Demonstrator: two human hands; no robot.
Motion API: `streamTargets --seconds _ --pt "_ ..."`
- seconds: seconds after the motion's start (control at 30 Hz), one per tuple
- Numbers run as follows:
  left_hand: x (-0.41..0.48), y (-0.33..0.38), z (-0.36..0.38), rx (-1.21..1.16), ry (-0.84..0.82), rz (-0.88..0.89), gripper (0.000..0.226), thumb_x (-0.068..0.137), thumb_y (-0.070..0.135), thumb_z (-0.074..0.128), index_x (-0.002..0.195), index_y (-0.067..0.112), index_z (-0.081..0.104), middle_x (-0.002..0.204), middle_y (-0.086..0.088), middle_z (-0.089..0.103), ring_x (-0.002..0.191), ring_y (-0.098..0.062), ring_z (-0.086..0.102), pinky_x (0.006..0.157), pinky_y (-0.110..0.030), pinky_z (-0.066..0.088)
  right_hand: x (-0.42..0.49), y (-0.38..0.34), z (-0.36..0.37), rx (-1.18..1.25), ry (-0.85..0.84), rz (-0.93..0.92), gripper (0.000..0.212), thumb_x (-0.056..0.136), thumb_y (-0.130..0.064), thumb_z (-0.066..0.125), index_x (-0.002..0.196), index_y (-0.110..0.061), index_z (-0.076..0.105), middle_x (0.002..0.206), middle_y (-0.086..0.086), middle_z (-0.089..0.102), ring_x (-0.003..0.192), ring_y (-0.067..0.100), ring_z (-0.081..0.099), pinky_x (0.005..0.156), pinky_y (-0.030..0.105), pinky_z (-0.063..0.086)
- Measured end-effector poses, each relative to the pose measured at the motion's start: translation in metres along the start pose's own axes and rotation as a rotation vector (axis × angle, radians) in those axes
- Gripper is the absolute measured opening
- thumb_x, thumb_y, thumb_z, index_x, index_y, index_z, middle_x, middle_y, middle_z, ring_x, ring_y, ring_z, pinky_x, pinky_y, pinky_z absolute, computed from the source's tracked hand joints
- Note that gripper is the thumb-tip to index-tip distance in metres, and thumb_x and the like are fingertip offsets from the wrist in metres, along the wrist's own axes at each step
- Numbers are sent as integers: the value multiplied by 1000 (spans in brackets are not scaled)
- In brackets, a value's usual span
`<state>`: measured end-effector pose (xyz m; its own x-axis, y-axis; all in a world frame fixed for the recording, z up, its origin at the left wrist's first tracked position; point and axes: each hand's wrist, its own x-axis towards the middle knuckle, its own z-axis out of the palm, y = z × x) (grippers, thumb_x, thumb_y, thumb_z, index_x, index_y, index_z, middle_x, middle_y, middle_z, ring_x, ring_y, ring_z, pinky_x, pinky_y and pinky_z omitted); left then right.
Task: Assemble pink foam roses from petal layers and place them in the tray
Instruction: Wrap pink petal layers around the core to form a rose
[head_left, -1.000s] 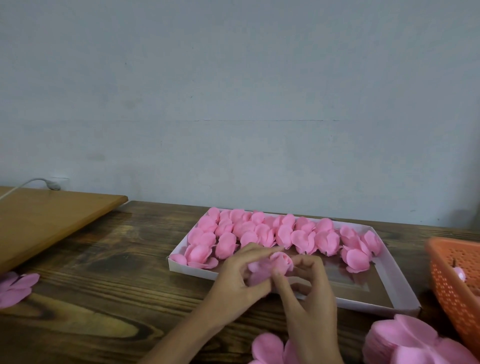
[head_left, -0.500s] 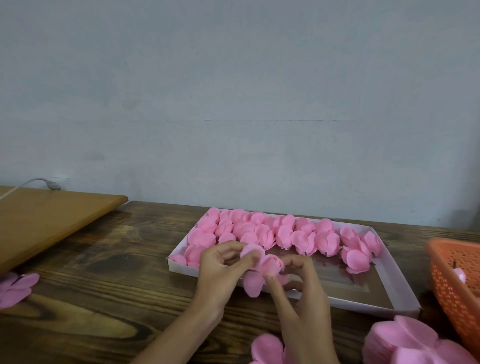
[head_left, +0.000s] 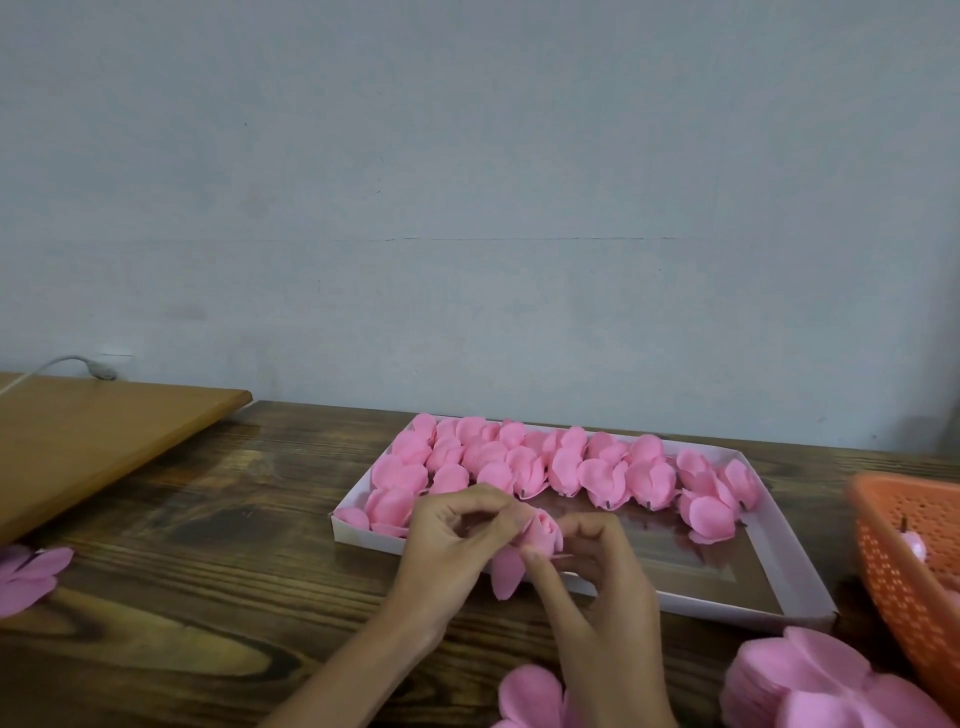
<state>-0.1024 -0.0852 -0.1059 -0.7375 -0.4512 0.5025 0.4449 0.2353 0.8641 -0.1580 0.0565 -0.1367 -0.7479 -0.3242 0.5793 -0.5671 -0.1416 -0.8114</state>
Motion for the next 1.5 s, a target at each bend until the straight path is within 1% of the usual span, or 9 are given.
streamTargets --seconds 0.1,0.2,0.37,0.53,0.7,0.8,0.93,1.3,1.5 --pt "-1 4 0 4 -4 -9 11 91 16 75 88 13 84 86 -7 78 84 -15 72 77 -22 56 1 -1 0 29 13 -34 28 85 -11 82 96 -30 65 111 -6 73 93 18 72 77 31 58" --pt "-1 9 0 -24 -11 -12 11 86 22 79 91 15 85 89 -7 80 87 -17 76 77 -22 58 2 -6 1 42 18 -49 22 86 -22 79 93 -35 62 118 -13 73 91 15 73 73 24 56" --pt "-1 6 -1 -12 -31 -27 13 83 15 85 94 8 84 93 -13 80 91 -29 77 83 -34 62 1 -2 1 43 39 -8 20 88 -30 81 91 -35 62 100 -10 76 73 13 69 65 28 56" --pt "0 5 -1 27 -30 11 9 86 2 82 89 10 84 86 -6 76 86 -21 72 80 -29 58 1 2 2 44 57 -3 28 77 -51 78 92 -32 63 91 -7 76 73 13 70 65 30 57" --pt "-2 5 2 35 -5 40 8 83 7 82 88 13 85 85 -6 77 84 -22 73 80 -32 59 2 6 0 59 63 3 41 76 -30 91 105 -37 62 97 -8 78 83 13 75 69 25 58" --pt "-2 6 3 25 3 66 11 84 4 81 89 13 85 88 -9 79 87 -23 76 79 -29 60 3 4 -1 78 59 11 47 75 -33 87 114 -42 63 101 -12 78 87 10 76 71 17 56" --pt "-4 8 5 32 7 78 18 86 2 82 92 18 85 92 -7 82 91 -23 79 80 -25 61 2 9 0 74 38 28 34 75 -33 86 104 -34 68 94 -4 78 85 17 76 73 33 61" --pt "-4 10 5 38 91 32 20 72 19 89 90 22 85 86 -5 82 82 -22 80 71 -23 62 2 8 -1 49 23 -3 29 80 -22 88 93 -29 63 98 -6 78 81 15 75 68 28 59" --pt "0 5 3 7 38 106 11 77 4 88 83 13 84 89 -9 78 87 -23 76 76 -27 61 1 1 -1 66 62 26 31 71 -47 83 89 -30 63 84 -6 76 70 11 71 63 36 58"
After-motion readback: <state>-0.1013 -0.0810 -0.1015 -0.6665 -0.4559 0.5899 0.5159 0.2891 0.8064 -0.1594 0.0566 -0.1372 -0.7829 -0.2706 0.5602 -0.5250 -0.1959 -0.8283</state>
